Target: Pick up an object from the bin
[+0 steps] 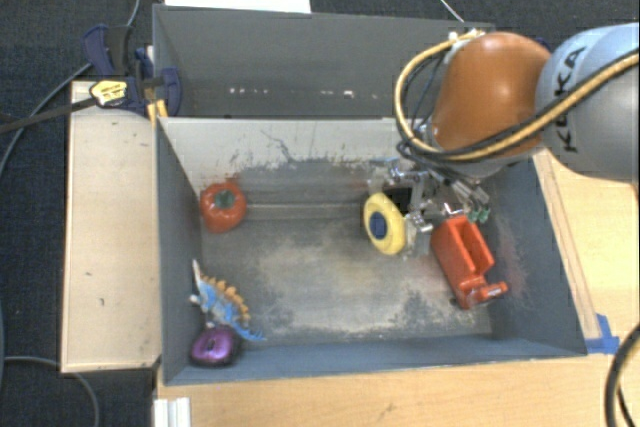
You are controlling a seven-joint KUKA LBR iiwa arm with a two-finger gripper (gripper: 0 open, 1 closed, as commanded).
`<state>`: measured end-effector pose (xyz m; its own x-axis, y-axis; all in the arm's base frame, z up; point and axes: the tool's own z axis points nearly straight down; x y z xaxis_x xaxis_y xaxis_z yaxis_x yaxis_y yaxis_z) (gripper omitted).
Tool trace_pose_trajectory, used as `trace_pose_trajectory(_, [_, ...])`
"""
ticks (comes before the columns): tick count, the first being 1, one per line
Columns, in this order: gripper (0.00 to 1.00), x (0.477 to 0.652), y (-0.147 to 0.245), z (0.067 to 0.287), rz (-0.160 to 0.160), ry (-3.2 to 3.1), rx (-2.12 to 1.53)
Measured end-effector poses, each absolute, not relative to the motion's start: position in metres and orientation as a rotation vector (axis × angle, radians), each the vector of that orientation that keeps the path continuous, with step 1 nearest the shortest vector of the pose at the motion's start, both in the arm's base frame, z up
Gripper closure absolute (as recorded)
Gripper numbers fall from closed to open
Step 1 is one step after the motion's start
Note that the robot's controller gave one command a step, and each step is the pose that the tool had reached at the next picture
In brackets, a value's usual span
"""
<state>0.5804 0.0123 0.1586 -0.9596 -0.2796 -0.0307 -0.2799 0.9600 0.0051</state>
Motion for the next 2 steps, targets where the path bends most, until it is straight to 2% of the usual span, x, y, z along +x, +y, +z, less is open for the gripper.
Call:
trace_pose_trajectory(1, [0.00,0.592,-0.032,0.077,0.017,3.012,-0.702])
trace_pose_trajectory(2, [0.00,0.589,-0.018,0.089,0.005,2.950,-0.942])
